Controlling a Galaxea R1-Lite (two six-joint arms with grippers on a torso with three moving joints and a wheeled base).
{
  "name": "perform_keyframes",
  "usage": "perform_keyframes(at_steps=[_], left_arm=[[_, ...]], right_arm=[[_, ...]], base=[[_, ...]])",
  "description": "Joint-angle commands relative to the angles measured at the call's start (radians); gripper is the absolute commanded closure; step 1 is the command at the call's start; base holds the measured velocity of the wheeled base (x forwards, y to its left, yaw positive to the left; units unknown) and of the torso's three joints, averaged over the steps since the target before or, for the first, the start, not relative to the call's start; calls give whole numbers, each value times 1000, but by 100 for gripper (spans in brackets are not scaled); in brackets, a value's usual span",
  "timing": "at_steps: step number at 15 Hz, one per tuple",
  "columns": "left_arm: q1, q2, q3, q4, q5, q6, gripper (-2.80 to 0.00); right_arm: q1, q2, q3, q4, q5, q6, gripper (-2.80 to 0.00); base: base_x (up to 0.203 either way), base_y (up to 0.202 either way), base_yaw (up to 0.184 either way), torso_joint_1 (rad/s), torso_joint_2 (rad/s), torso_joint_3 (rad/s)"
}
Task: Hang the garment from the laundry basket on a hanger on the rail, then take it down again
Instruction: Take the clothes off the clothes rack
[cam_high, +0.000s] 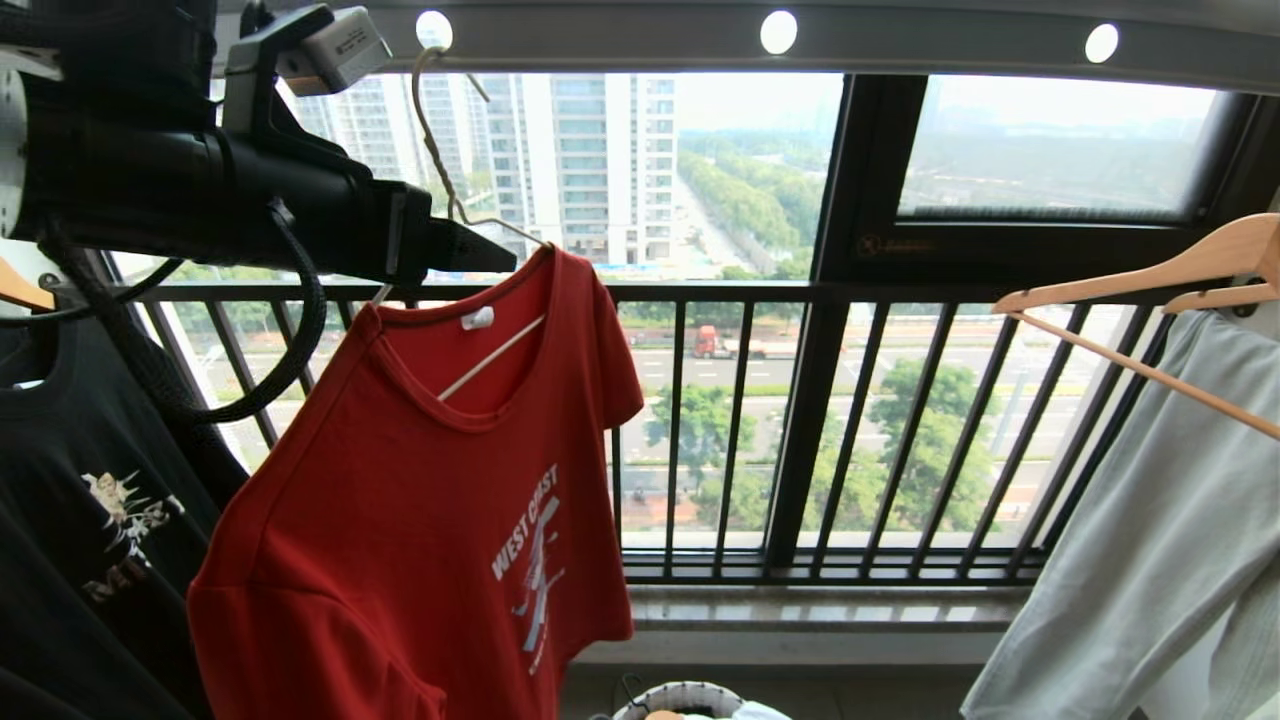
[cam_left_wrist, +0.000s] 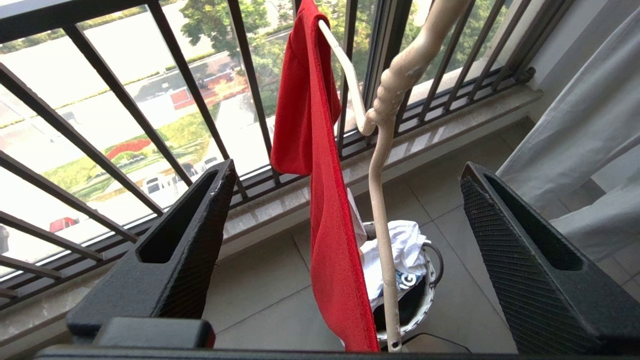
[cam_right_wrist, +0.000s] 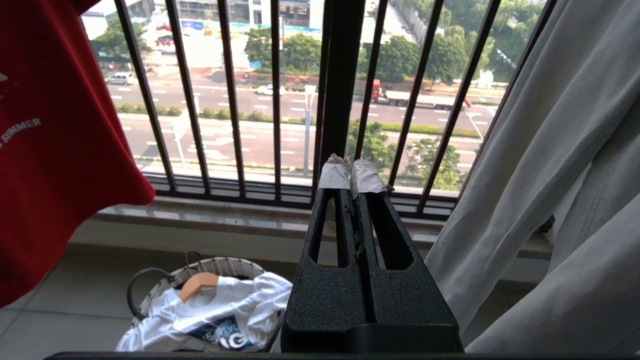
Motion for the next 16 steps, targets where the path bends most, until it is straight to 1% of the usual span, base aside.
perform_keyframes(at_steps=[1, 3, 11, 16], left_arm=[[-1, 20, 2, -48, 0, -5, 0], [-1, 32, 2, -84, 14, -6, 0], [-1, 36, -5, -86, 17, 0, 0], [-2, 2, -3, -86, 17, 1, 0]], right_arm=[[1, 1, 0, 0, 1, -1, 0], [1, 1, 0, 0, 1, -1, 0], [1, 1, 0, 0, 1, -1, 0], [1, 1, 0, 0, 1, -1, 0]], base=[[0, 0, 0, 0, 0, 0], [0, 0, 0, 0, 0, 0], [0, 0, 0, 0, 0, 0], [0, 0, 0, 0, 0, 0]])
